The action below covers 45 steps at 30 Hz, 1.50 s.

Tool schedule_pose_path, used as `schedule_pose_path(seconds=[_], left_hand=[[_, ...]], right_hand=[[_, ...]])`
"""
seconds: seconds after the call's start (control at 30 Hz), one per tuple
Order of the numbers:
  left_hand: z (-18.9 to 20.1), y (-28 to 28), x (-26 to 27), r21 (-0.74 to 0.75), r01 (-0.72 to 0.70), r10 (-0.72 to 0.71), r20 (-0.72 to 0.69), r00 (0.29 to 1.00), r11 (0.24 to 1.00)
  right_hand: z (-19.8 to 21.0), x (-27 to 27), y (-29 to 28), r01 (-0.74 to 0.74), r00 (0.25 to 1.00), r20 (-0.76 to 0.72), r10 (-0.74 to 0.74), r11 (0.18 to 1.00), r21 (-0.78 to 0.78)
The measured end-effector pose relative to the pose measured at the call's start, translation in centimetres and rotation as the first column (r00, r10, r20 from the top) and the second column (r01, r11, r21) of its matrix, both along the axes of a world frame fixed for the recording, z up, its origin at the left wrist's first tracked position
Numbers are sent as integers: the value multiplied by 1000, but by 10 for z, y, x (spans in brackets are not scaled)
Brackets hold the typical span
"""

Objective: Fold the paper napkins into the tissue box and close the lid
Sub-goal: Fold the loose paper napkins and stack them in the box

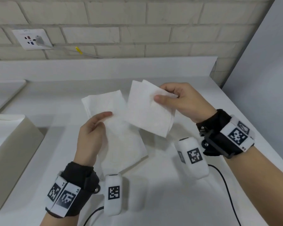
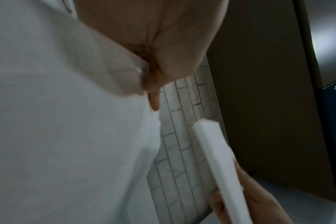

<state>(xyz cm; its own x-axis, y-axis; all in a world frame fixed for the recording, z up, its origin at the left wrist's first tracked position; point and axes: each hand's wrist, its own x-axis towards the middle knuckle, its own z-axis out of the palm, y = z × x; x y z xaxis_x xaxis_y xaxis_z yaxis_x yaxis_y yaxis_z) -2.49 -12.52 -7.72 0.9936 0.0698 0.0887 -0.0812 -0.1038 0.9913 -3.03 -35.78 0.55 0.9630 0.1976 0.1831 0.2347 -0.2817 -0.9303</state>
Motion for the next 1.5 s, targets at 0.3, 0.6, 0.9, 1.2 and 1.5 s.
schedule_pose_path(seconds=[0.3, 0.6, 0.9, 1.2, 1.5], left_hand=[[22, -15, -22, -192, 291, -288, 45, 957, 937], [14, -8, -20, -157, 116, -100, 107, 989, 981], [8, -5, -21, -65, 148, -133, 197, 971, 987], [8, -1, -24, 75, 275, -285, 281, 916, 958], [16, -1, -19, -87, 210, -189, 199, 962, 974]], right_hand=[[-7, 2, 35, -10, 999, -39, 13, 996, 83], [-16, 2, 30, -95, 978, -142, 152, 934, 346], [-14, 13, 27, 150, 975, -213, -57, 881, 448], [-9, 26, 15, 355, 935, -206, -290, 801, 481], [-7, 12, 34, 230, 945, 191, -264, 956, 185]])
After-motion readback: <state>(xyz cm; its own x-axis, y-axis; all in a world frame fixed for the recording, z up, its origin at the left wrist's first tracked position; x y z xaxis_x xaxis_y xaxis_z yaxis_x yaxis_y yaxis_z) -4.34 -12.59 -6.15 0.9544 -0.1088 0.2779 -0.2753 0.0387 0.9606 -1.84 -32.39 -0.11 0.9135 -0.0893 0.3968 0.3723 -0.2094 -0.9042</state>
